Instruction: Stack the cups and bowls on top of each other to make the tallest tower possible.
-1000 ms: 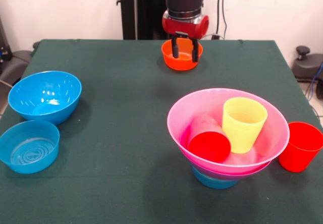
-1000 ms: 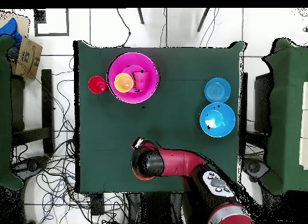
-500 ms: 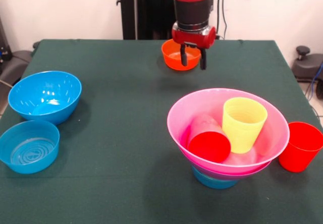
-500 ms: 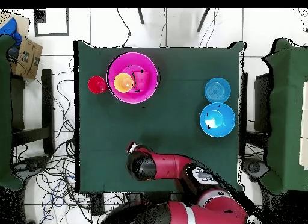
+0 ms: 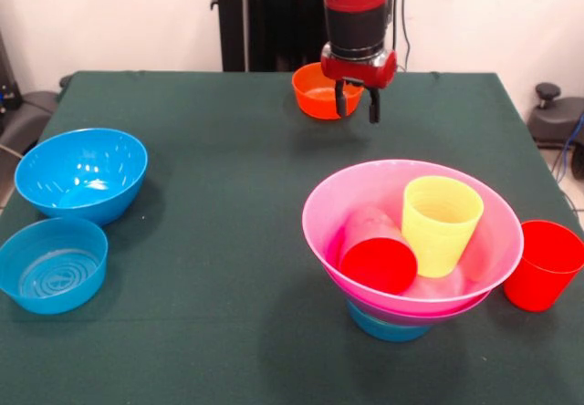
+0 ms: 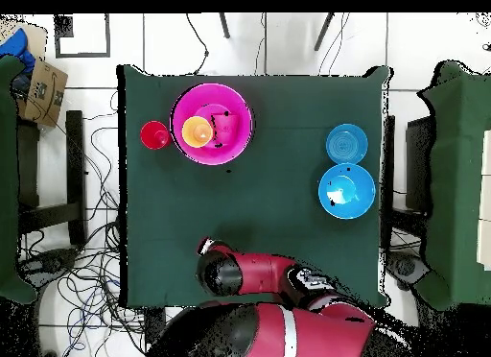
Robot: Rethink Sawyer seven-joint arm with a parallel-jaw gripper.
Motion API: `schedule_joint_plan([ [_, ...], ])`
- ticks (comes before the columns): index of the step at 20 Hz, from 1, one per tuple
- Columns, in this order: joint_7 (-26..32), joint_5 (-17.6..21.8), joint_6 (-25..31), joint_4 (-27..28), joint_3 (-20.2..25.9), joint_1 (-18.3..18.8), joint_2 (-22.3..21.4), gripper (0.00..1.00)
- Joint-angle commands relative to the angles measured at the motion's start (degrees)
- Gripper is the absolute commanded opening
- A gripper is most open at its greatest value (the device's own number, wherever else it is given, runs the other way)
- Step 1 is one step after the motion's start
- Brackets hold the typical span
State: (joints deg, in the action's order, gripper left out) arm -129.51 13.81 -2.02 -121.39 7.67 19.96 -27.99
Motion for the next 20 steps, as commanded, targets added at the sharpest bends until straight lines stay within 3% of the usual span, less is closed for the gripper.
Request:
schedule_joint_plan([
  [1,-7.7,-1.4,1.9,-5.8,1.8,-1.0,-6.3,1.00],
  [10,-8.4,-3.7,4.4,-10.1,2.3,-1.7,-12.7,1.00],
  [20,-7.0,-2.1,-0.6,-5.9,1.3,-1.3,-4.3,1.00],
])
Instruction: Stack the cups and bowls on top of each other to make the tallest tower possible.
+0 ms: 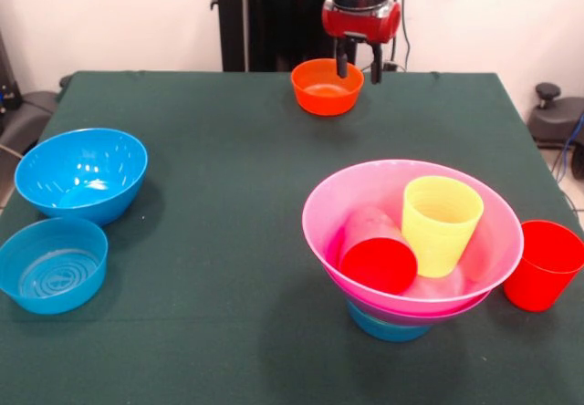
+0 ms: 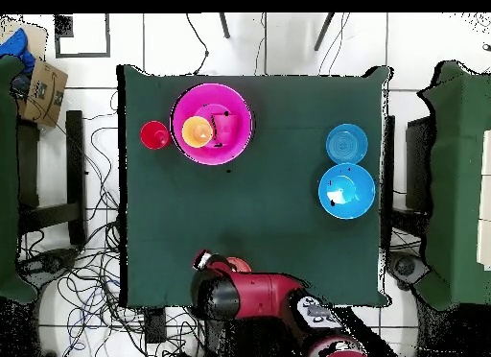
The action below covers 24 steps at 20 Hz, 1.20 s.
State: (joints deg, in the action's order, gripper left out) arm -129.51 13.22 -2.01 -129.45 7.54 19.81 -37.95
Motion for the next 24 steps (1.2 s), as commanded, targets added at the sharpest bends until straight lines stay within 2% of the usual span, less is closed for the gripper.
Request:
schedule_joint_plan([
  [1,-6.8,-1.3,-0.9,2.6,1.2,-1.0,6.4,1.00],
  [8,-6.2,0.1,-4.3,5.1,-0.6,-1.1,11.9,1.00],
  [14,-5.6,1.0,-6.5,6.0,-1.6,-0.8,14.9,1.00],
  [24,-5.8,-0.4,-8.7,8.9,-2.3,-2.4,18.4,1.00],
])
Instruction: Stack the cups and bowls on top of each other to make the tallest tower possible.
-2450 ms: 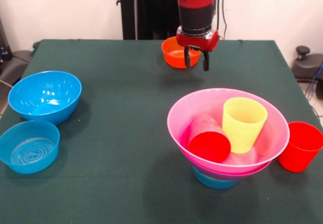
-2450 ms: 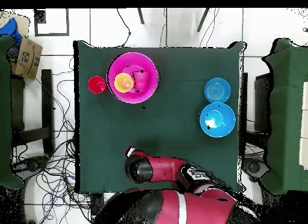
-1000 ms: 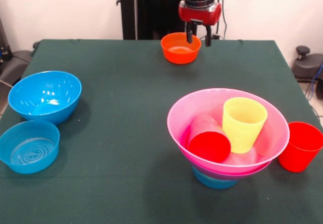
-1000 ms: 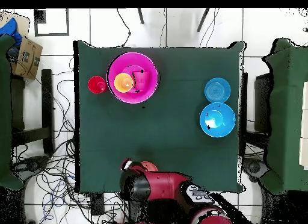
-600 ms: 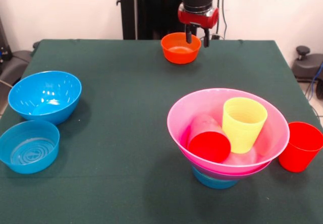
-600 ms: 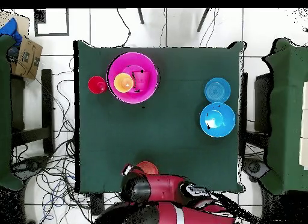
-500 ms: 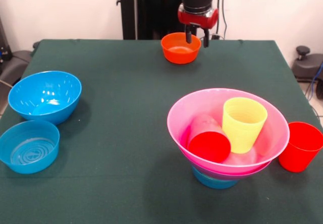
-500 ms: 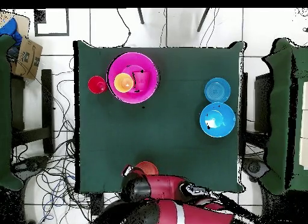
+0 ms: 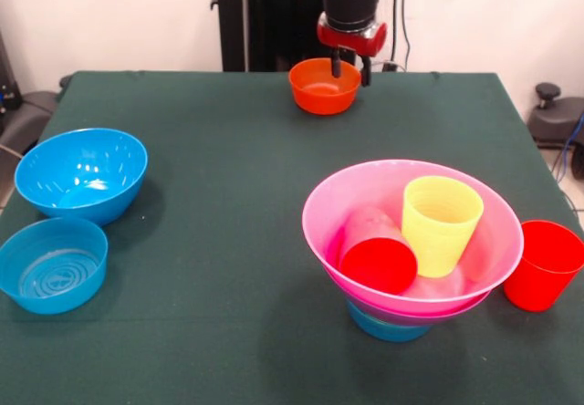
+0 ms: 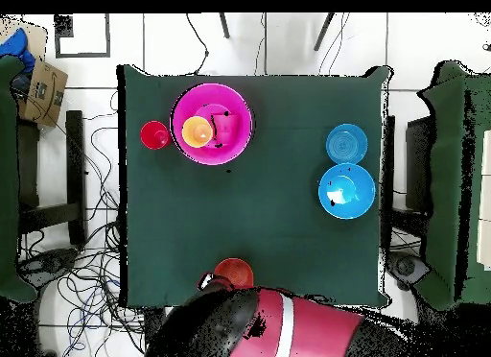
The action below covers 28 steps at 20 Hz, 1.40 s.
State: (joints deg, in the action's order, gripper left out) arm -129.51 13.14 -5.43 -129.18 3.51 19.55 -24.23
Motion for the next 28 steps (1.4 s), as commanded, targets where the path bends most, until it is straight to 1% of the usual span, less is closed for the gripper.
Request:
schedule_joint_plan([
  [1,-5.9,-0.6,-5.5,8.9,1.7,-2.4,4.9,1.00],
  [5,-6.4,-1.6,-6.6,10.0,1.0,-3.8,5.7,1.00],
  [11,-6.8,-2.3,-8.0,11.4,0.3,-5.1,6.6,1.00],
  [12,-7.5,-3.1,-9.7,11.5,-1.2,-6.5,6.7,1.00],
  [13,-7.9,-3.2,-10.9,11.5,-1.7,-6.9,6.8,0.00],
  [15,-8.0,-3.1,-11.3,11.5,-1.6,-6.6,6.8,0.00],
  [17,-7.2,-2.5,-10.0,11.8,-1.4,-6.4,6.4,0.00],
  [18,-6.7,-2.3,-8.8,11.7,-1.2,-6.2,5.7,0.00],
  [21,-6.9,-2.2,-7.4,10.4,0.0,-5.1,4.0,0.00],
  [24,-6.9,-2.2,-5.7,8.9,0.8,-4.5,1.2,0.00],
  [28,-6.6,-2.7,-2.0,7.1,1.6,-4.1,-3.6,0.00],
])
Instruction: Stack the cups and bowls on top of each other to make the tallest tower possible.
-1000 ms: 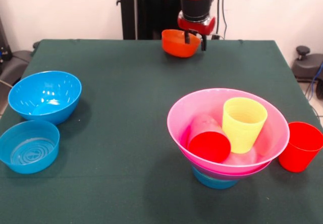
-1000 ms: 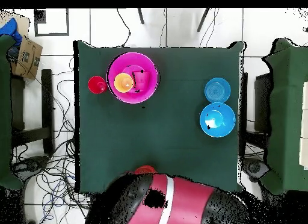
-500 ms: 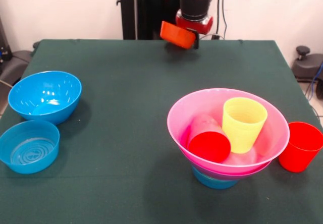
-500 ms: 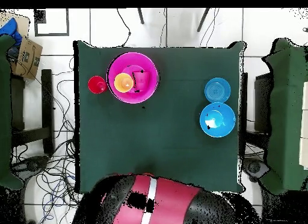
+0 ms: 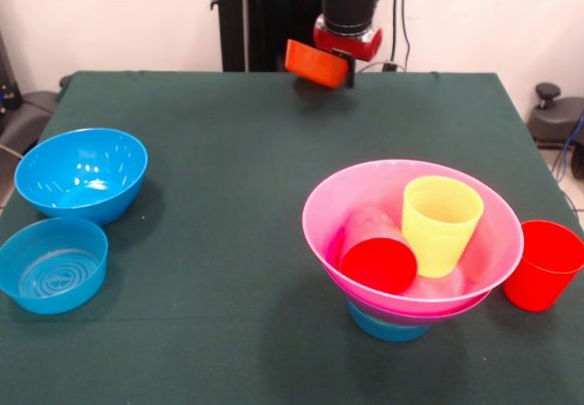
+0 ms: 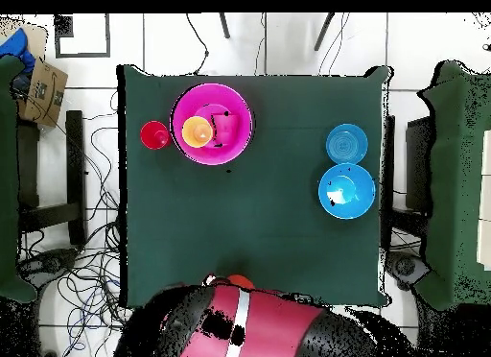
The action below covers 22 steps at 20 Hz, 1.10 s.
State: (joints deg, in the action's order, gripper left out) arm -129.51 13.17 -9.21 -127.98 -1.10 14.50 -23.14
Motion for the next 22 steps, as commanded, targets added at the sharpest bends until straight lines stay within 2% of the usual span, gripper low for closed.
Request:
schedule_joint_plan([
  [1,-6.5,-2.9,2.7,5.7,6.5,1.1,-5.8,0.00],
  [7,-4.6,-3.8,9.8,6.8,8.9,2.6,-12.3,0.00],
  [13,-3.9,-6.4,15.6,9.7,9.5,2.1,-16.9,0.00],
  [17,-3.9,-8.4,19.6,11.3,10.2,1.8,-19.0,0.00],
  [22,-4.5,-10.1,21.7,13.5,9.9,0.5,-19.1,0.00],
])
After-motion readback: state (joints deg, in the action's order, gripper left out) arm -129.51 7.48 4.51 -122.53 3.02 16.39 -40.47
